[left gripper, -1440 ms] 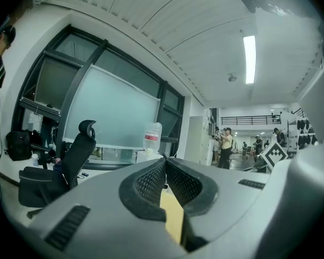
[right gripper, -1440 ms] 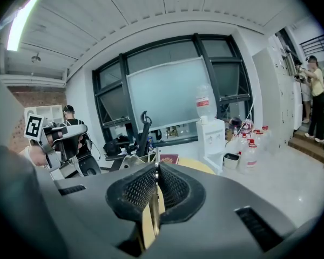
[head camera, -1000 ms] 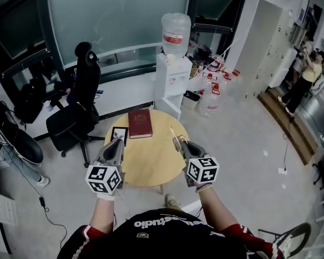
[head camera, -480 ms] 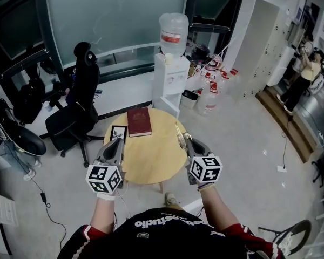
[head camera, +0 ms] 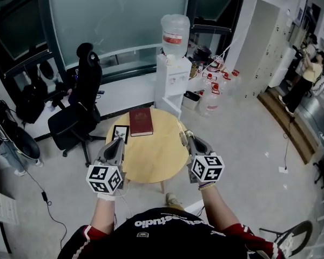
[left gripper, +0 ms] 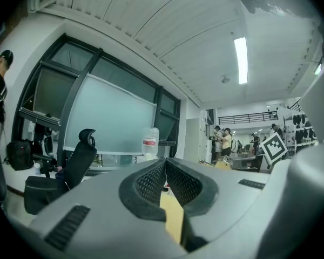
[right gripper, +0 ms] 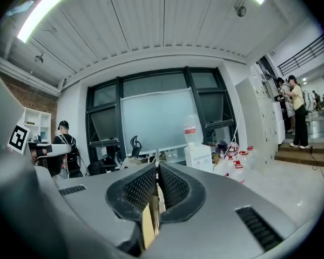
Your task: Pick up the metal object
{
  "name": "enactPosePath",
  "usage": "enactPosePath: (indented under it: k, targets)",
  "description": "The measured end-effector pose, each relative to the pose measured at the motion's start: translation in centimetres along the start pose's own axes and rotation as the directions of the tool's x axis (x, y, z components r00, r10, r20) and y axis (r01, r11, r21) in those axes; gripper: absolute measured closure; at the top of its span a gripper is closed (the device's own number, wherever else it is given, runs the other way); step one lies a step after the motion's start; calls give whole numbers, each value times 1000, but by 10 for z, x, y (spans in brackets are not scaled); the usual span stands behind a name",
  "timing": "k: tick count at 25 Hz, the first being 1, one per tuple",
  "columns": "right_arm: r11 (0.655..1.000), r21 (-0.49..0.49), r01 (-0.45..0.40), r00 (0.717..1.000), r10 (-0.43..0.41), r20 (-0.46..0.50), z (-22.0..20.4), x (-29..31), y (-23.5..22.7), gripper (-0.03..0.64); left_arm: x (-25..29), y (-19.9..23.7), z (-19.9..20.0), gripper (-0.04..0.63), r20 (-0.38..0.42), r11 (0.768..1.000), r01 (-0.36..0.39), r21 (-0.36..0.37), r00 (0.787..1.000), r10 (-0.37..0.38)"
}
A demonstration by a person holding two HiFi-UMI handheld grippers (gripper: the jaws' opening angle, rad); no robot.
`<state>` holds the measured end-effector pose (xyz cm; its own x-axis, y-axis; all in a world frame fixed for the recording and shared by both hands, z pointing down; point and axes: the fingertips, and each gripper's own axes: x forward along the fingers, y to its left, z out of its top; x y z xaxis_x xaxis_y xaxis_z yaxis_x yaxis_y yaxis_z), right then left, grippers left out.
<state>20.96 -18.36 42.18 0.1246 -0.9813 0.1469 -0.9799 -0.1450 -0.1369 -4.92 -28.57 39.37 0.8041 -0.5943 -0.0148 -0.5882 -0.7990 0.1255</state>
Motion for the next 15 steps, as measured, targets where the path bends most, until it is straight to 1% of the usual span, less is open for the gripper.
enactPosePath:
  k: [11,15]
  targets:
    - [1000,-2,-11,1000,11,5,0,-2,6,584,-9,-3,-1,577,6,1000,6,-1,1000,-6]
    - [1000,-3,-17,1000,17,4,3,-4,14,584,-16,1,3,577,6,1000,-1,-5,1000,1]
